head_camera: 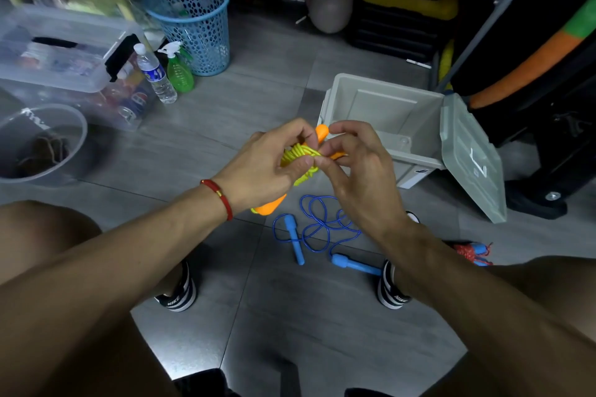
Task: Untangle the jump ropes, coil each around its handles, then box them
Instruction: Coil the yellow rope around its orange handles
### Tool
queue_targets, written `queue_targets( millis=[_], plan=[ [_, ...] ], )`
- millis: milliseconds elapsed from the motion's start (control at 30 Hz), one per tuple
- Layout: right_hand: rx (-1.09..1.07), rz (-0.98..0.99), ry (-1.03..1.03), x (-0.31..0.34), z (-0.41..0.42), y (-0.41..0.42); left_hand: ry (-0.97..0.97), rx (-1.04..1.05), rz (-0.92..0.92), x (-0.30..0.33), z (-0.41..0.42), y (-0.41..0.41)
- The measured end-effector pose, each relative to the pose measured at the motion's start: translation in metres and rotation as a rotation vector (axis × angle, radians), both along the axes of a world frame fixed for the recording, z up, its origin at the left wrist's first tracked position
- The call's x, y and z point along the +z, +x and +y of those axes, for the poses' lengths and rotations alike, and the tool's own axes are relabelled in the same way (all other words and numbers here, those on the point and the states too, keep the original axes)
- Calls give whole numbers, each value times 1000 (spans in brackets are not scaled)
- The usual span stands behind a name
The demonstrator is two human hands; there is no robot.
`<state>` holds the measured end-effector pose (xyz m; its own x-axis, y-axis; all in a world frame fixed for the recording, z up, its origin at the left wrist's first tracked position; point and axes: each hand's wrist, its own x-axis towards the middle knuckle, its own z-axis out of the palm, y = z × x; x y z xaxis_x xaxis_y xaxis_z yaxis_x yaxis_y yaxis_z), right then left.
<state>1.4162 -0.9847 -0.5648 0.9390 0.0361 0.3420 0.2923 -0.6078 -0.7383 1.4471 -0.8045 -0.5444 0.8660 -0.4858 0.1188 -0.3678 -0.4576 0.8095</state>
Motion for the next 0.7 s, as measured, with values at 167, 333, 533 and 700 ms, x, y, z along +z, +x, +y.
queue_targets(
  millis=[167,333,533,700],
  plan=[
    [199,48,-40,4,-11,1,-72,48,145,-3,3,4],
    [114,25,-27,2,-10,0,-87,43,162,-5,0,4],
    [40,-11,-75,-1,-10,1,-39,-7,179,-5,0,6],
    [157,-52,-234,2,-15,3,9,-28,175,-2,7,7]
  ],
)
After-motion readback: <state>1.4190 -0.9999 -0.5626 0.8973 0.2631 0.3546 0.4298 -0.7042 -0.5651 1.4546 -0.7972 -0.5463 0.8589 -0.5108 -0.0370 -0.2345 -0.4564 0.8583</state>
